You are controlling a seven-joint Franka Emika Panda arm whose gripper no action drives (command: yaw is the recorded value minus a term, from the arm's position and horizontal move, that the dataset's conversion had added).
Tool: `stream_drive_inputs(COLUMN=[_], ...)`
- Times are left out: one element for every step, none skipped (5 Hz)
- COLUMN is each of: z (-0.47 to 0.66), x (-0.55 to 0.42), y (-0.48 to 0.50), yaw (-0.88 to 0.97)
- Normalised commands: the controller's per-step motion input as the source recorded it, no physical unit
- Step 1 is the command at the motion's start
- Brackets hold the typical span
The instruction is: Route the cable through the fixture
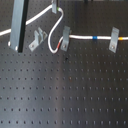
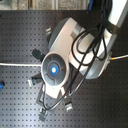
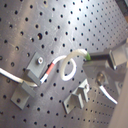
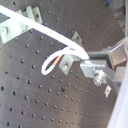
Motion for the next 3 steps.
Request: stream_drive_inputs(z=[0.14,0.28,0.19], x=[-0.029,-0.247,-0.187], y=[-0.057,-0.058,0.094], yaw=[0.0,0.17,0.52])
